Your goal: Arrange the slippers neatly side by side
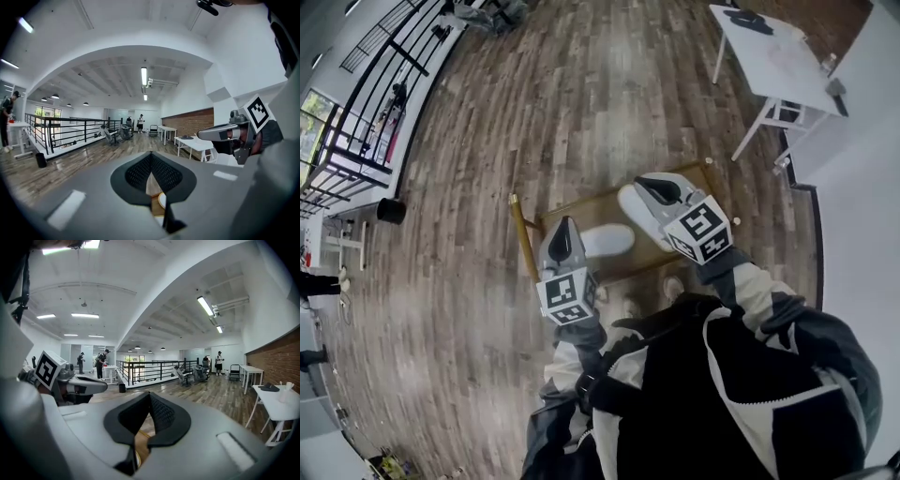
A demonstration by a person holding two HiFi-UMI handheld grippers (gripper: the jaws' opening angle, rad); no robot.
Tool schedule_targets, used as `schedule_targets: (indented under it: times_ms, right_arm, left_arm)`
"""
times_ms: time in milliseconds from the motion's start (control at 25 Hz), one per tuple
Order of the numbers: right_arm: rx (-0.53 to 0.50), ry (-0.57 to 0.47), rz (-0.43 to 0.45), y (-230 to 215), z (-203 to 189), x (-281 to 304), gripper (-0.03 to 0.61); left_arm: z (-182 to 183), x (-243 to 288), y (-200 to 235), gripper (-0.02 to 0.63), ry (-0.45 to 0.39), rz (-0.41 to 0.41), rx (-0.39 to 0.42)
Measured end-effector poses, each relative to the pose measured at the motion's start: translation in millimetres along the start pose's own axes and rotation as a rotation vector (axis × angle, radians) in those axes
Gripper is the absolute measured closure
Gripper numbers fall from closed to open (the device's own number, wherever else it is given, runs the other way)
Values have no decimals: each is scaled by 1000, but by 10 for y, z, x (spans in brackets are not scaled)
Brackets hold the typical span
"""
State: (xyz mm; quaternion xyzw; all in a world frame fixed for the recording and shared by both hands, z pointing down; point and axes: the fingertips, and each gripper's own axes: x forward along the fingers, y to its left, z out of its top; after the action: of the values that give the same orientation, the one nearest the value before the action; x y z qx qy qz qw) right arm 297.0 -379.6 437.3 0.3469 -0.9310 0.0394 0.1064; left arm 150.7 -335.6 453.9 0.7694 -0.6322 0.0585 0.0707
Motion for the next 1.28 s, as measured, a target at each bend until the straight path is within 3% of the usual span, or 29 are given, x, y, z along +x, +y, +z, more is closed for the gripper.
schedule_targets:
  times_ms: [120, 200, 560, 760, 1040, 1280]
  right_arm:
    - [-5, 18, 23, -41, -40, 26, 574]
    - [-3, 24, 31, -59, -64, 35, 574]
    - [10, 22, 15, -165, -92, -20, 574]
    - [17, 40, -16, -257, -166, -95, 574]
    - [21, 56, -70, -462, -217, -184, 574]
    - [19, 60, -109, -562, -223, -279, 574]
  left_arm:
    - [-97, 53, 0, 606, 29, 10, 1]
    - [-236, 132, -24, 606, 87, -17, 53]
    - [-1546, 496, -330, 603, 601, -369, 610]
    - [-2473, 526, -359, 491, 824, -555, 882]
    - [-3136, 550, -445, 351, 970, -740, 1051]
    - [-3386, 576, -297, 339, 1064, -783, 1092]
